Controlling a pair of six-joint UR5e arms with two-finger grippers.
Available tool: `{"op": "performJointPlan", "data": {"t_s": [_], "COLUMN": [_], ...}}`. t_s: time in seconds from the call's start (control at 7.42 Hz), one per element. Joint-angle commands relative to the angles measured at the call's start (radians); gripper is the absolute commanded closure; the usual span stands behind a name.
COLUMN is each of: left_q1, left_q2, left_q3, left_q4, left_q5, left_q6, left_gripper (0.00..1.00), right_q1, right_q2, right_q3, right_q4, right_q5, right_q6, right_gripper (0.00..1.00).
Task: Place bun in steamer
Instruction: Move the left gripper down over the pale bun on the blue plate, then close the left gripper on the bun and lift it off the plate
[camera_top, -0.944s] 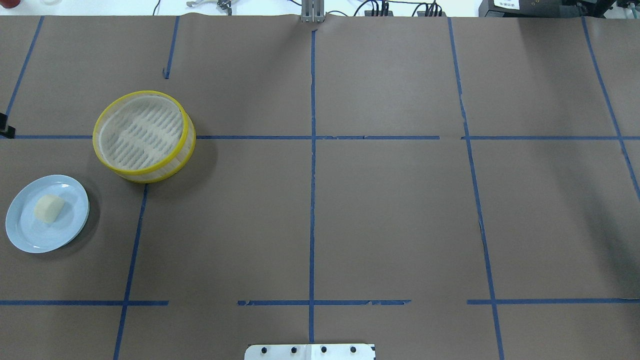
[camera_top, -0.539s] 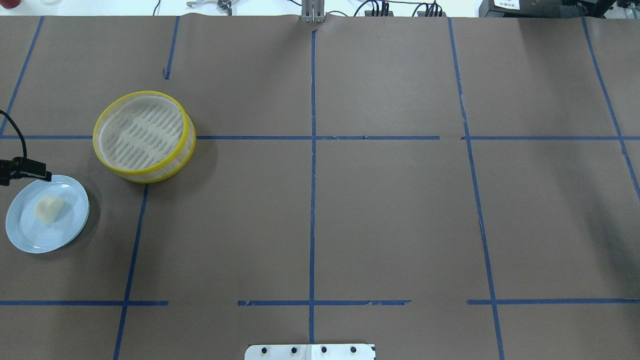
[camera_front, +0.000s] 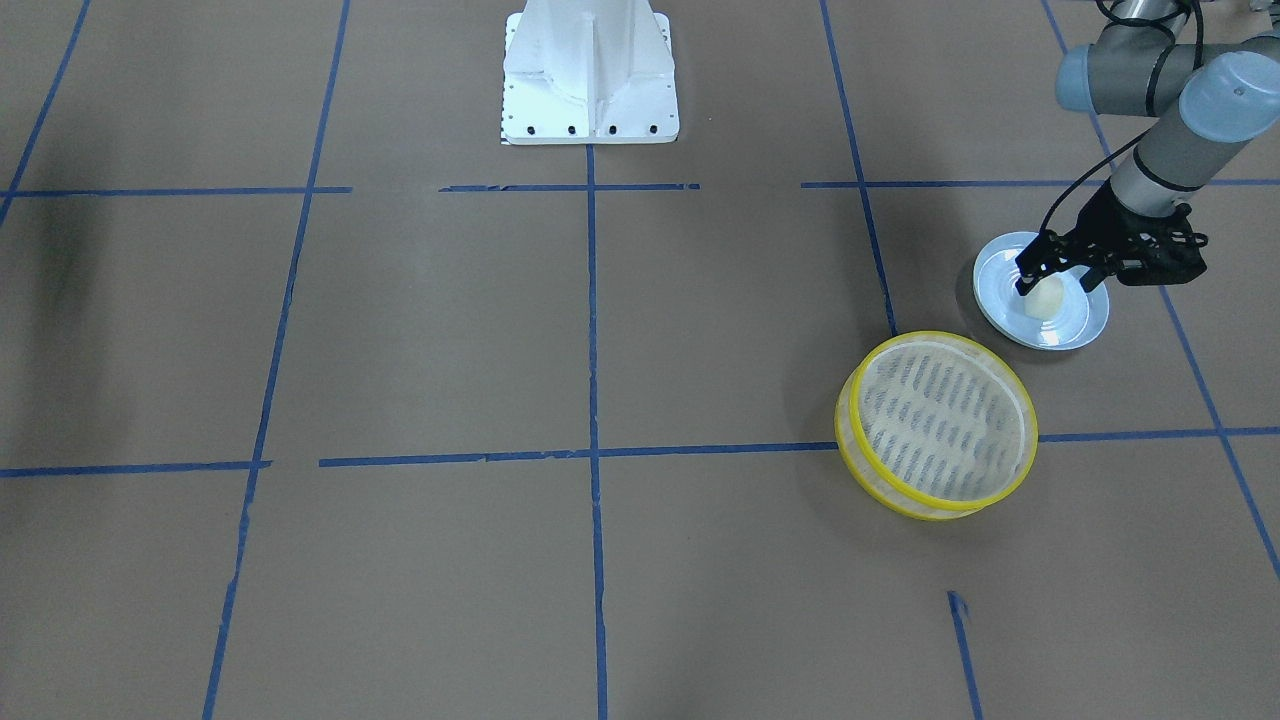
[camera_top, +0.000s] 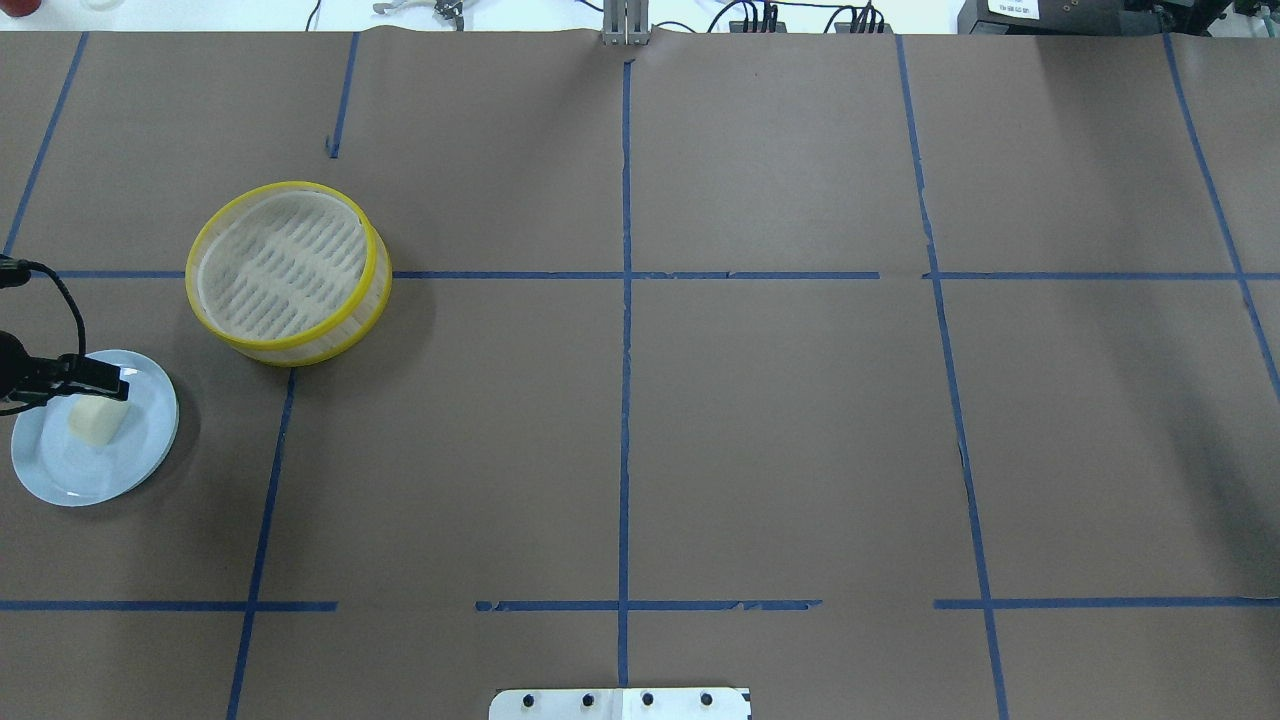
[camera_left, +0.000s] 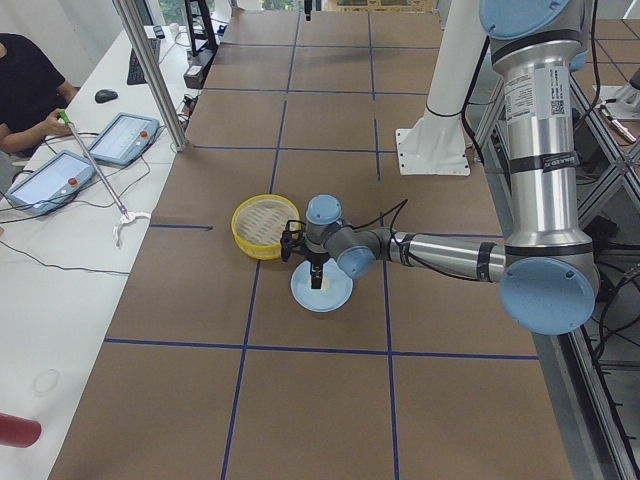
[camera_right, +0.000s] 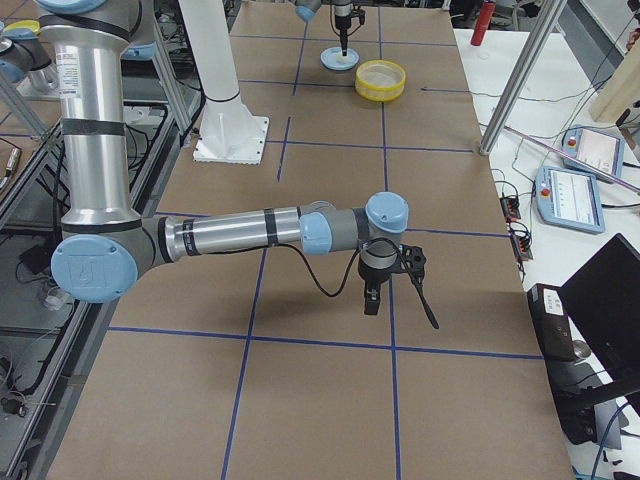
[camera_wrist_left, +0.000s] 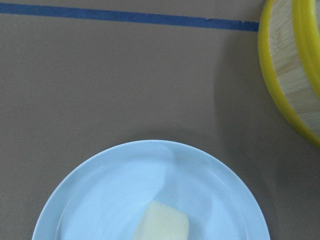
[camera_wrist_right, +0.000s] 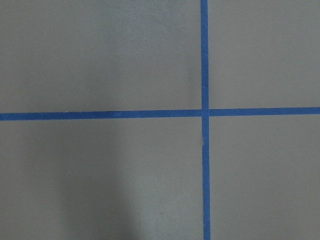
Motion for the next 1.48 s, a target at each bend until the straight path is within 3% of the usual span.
{"op": "performJointPlan", "data": {"t_s": [0.0, 0.67, 1.08, 1.35], "left_q1": [0.023, 0.06, 0.058, 0.058], "left_q2": [0.0, 0.0, 0.0, 0.001], "left_q3": [0.01, 0.035, 0.036, 0.036], "left_q4": [0.0, -0.002, -0.005, -0.005], "left_q5": [0.029, 0.049, 0.048, 0.046], "left_q6": [-0.001, 0.016, 0.016, 0.036], "left_gripper": [0.0, 0.01, 0.32, 0.41], "right_q1": [0.0, 0.0, 0.0, 0.0], "right_q2": [0.0, 0.0, 0.0, 0.0], "right_q3": [0.0, 0.0, 0.0, 0.0], "right_q4": [0.0, 0.0, 0.0, 0.0], "right_q5": [0.0, 0.0, 0.0, 0.0], "right_q6": [0.0, 0.0, 0.0, 0.0], "right_gripper": [0.0, 0.0, 0.0, 0.0]}}
